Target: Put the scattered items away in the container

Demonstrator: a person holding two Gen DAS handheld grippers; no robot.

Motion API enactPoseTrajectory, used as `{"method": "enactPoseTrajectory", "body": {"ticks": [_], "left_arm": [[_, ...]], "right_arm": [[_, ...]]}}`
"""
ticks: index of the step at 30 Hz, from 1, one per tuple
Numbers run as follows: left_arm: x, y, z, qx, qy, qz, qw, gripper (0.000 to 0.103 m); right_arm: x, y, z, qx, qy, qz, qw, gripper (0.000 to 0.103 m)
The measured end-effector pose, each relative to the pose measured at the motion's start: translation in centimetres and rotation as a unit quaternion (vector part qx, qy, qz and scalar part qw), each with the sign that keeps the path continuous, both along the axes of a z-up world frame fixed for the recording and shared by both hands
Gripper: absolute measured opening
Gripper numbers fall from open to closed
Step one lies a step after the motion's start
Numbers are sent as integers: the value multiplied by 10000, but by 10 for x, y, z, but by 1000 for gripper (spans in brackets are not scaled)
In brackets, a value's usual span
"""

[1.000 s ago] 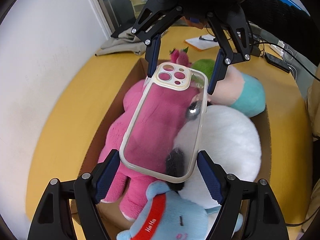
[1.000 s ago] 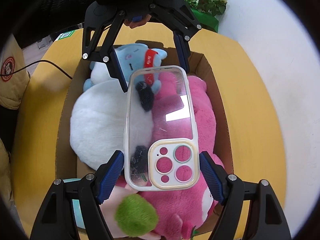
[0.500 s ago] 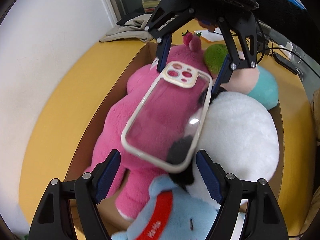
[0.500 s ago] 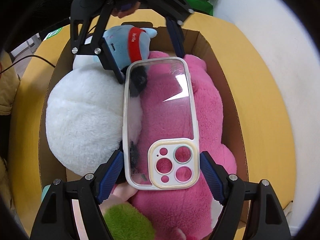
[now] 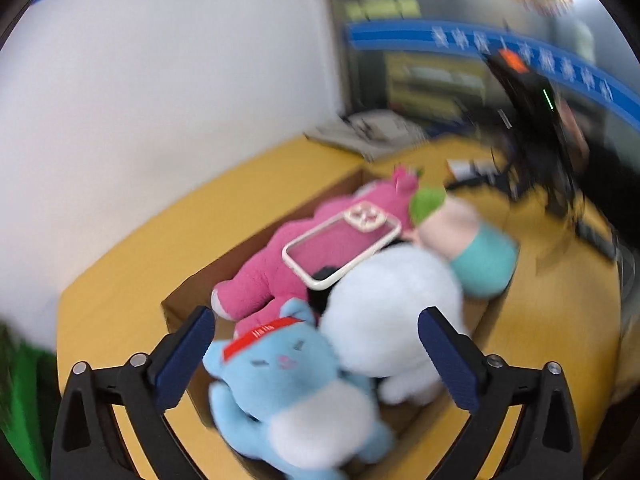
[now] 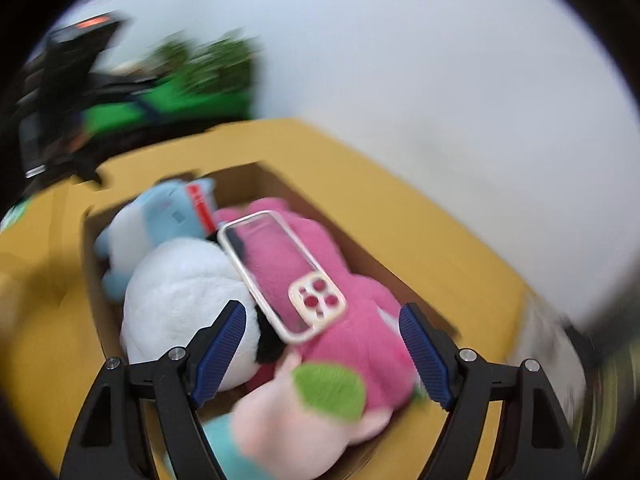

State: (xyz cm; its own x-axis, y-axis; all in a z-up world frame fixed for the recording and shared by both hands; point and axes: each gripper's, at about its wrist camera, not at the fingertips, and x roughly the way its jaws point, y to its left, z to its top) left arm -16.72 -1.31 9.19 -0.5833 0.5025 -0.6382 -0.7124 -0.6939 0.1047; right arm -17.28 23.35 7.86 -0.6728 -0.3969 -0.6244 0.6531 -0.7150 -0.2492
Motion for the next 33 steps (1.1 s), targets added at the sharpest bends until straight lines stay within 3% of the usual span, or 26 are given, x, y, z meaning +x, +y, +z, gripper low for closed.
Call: {"method": "enactPoseTrajectory", "body": {"ticks": [4, 7, 10, 14, 19, 22, 28, 33], "left_arm": [[49, -2, 2, 527, -149, 774, 9955, 103], [84, 1, -2, 883, -217, 1234, 9882, 103], [123, 1, -6, 1219, -93, 1781, 9764, 103], [160, 1, -11, 1376, -12, 2291, 9636, 103], [179, 21, -27, 883, 142, 2492, 9643, 103], [182, 27, -38, 696, 142, 2705, 9601, 103], [188, 20, -56, 1075, -137, 2917, 9504, 103], [195, 18, -69, 1095, -97, 3113, 9439, 103]], "right_arm": [[79, 4, -4, -830, 73, -885, 9926, 79], [117, 2, -12, -1361, -246, -1338, 9813, 79], [146, -3, -28, -1590, -500, -1872, 9681, 79], [168, -2, -40, -1558, -479, -2522, 9539, 79], [190, -7, -44, -1570, -433, -2674, 9497, 79], [200, -12, -39, -1509, -239, -2696, 9508, 79], [213, -20, -35, -1375, 33, -2661, 9541, 79], [219, -21, -46, -1324, 74, -2721, 9531, 79]]}}
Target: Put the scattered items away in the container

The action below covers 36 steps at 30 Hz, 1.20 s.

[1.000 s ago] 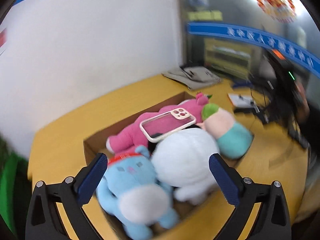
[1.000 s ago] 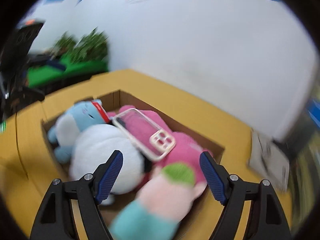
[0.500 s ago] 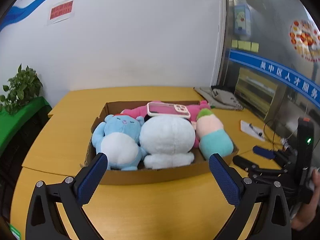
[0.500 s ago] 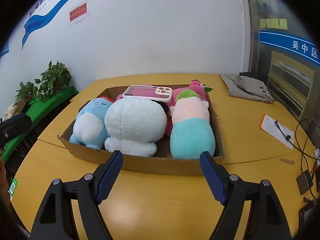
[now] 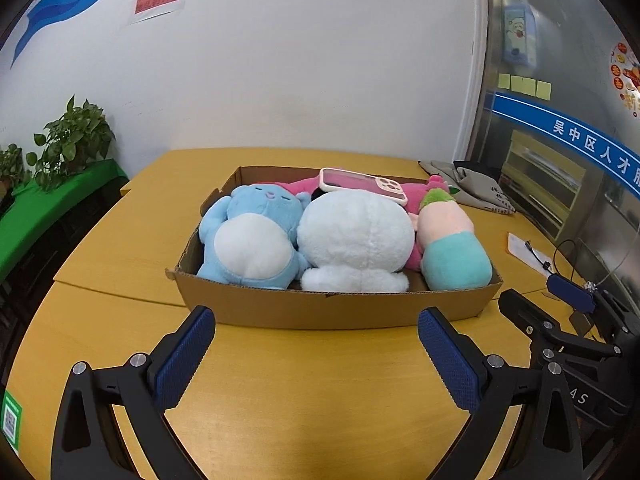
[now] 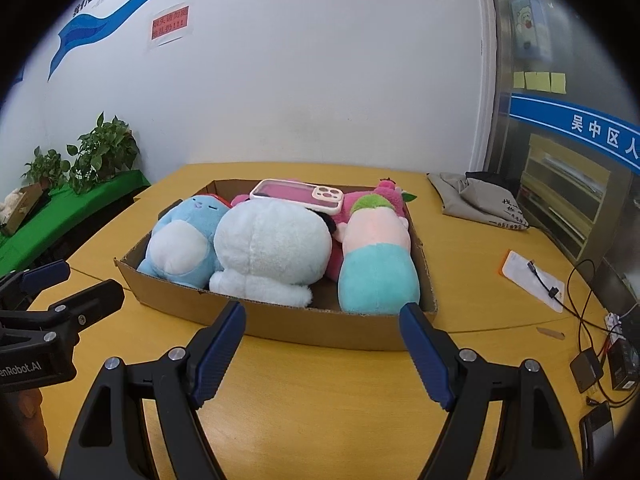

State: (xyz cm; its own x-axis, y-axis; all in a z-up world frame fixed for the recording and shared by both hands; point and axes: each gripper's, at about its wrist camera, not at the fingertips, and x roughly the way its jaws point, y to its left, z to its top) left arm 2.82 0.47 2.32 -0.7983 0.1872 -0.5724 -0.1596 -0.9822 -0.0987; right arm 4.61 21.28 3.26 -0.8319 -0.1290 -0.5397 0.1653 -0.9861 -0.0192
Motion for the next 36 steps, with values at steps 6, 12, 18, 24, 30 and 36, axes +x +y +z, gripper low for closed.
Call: {"method": "enactPoseTrajectory", "body": {"ticks": [6, 12, 18, 24, 30, 36], "left_arm": [[5, 6, -18, -155, -157, -3, 9998, 103], [8, 12, -31, -231, -251, -72, 9994, 103], [11, 19, -37, -318, -288, -94, 9990, 103], [16, 21, -40, -314, -332, -61, 9989, 103], [22, 22, -42, -367, -340, -37, 9987, 103], [29, 23, -42, -379, -328, -30, 9987, 103]], "right_arm": [[3, 2, -18, -93, -149, -19, 9998, 79], [9, 4, -32, -69, -226, -110, 9997, 79], [13, 10, -39, -64, -271, -135, 9995, 79], [16, 16, -41, -82, -265, -151, 9995, 79], [19, 18, -44, -102, -298, -102, 9995, 79], [25, 18, -45, -141, -256, -79, 9995, 79]]}}
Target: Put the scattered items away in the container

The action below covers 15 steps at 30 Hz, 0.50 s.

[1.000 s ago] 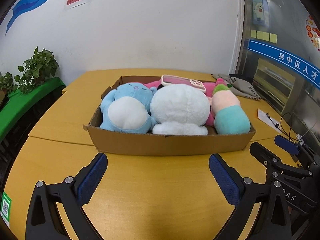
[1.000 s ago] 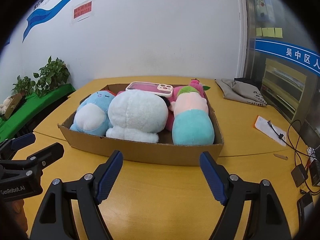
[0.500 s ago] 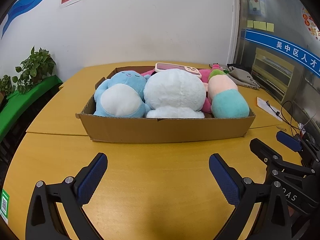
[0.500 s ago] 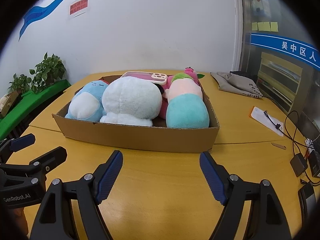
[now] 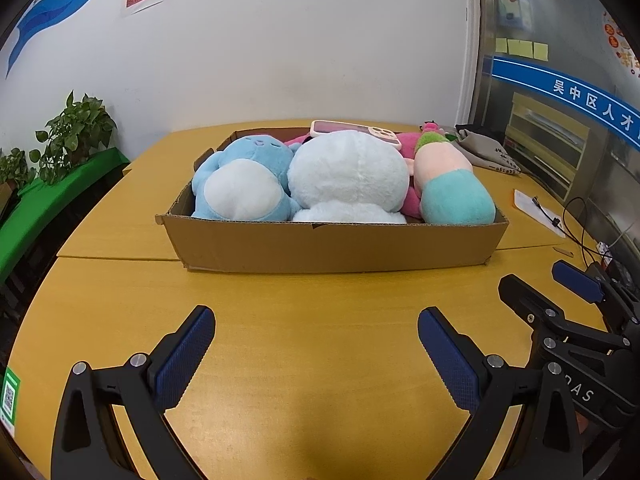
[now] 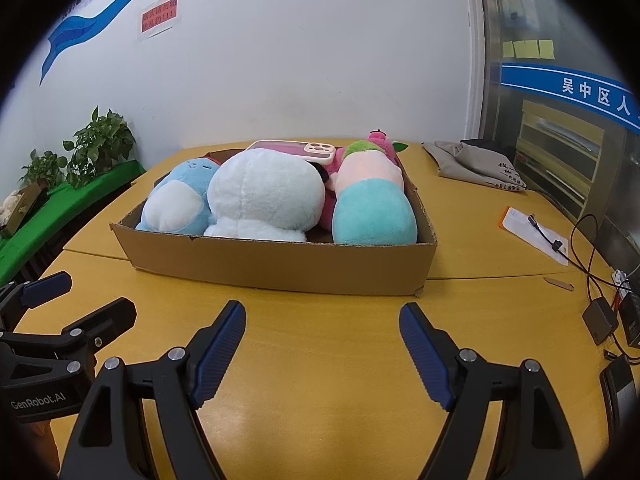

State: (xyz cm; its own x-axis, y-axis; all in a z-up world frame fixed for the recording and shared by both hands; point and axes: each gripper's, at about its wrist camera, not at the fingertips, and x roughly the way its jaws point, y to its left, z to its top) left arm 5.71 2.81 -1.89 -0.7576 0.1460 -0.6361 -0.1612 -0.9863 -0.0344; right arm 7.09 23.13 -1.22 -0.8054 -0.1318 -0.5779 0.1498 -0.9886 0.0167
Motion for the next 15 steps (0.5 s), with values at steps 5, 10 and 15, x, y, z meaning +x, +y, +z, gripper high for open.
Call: {"method": "enactPoseTrajectory", "body": {"ticks": [5, 10, 15], "left_arm": [[4, -1, -1, 2, -9, 38, 10000, 103], [4, -3, -2, 50, -29, 60, 10000, 103], [4, -3, -5, 17, -71, 65, 10000, 103]], "right_arm": [[3, 1, 0, -16, 7, -15, 10000, 79], [5, 2, -1, -30, 9, -26, 10000, 79], [4, 2, -3, -40, -29, -37, 10000, 79]]}}
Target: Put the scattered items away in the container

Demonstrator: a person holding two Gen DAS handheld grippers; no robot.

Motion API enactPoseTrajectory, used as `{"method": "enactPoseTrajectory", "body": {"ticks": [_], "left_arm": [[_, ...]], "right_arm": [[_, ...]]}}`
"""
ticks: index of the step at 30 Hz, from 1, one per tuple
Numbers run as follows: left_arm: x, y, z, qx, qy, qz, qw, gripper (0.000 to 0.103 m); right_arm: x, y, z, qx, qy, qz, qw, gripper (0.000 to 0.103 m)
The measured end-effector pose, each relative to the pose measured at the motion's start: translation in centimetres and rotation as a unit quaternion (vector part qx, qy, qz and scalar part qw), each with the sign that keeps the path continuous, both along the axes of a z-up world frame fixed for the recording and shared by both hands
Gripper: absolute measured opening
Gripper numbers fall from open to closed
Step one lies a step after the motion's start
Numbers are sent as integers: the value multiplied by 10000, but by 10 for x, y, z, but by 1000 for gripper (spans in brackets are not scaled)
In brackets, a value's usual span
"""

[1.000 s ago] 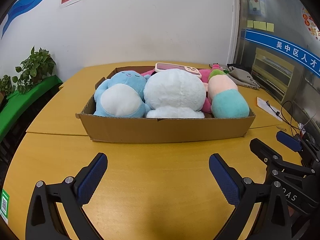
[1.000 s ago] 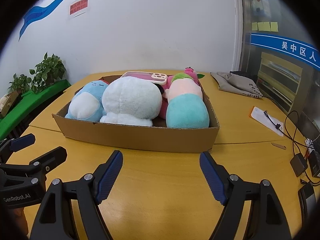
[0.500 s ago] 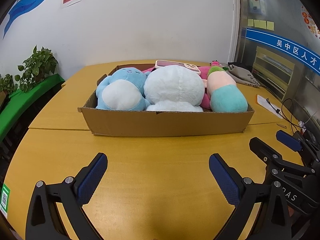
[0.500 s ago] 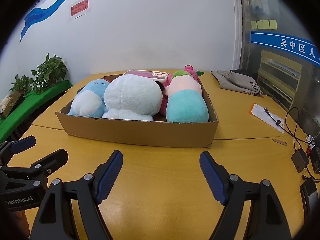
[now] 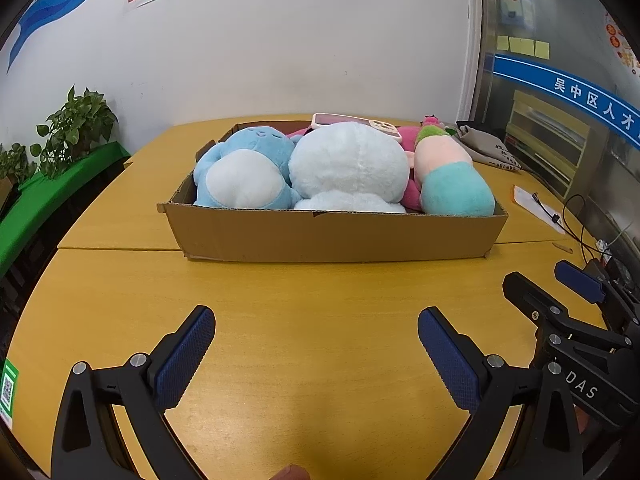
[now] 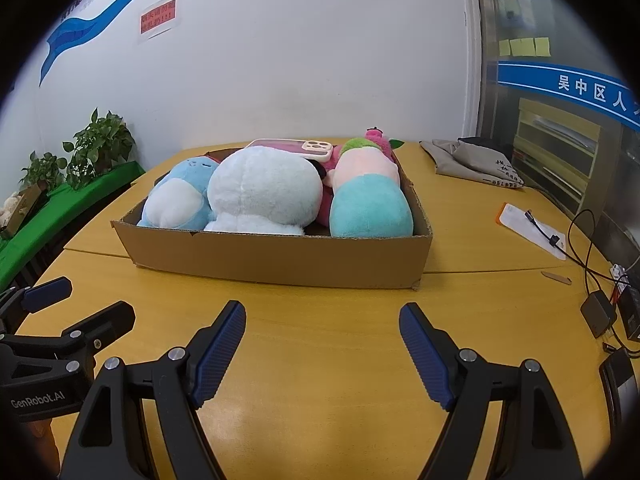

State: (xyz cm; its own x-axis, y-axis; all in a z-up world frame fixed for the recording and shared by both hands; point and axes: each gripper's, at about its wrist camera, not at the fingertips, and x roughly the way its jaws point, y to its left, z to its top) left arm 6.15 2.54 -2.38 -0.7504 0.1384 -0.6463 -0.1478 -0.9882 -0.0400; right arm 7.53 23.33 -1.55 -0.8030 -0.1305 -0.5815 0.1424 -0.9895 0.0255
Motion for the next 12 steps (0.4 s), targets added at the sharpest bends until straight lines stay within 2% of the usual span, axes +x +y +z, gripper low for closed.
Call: {"method": "enactPoseTrajectory", "body": {"ticks": [12], "left_arm": [[-1, -7, -6, 42, -69, 184, 9998, 103]], "right_arm": [[0, -5, -4, 49, -36, 40, 10000, 79]]}}
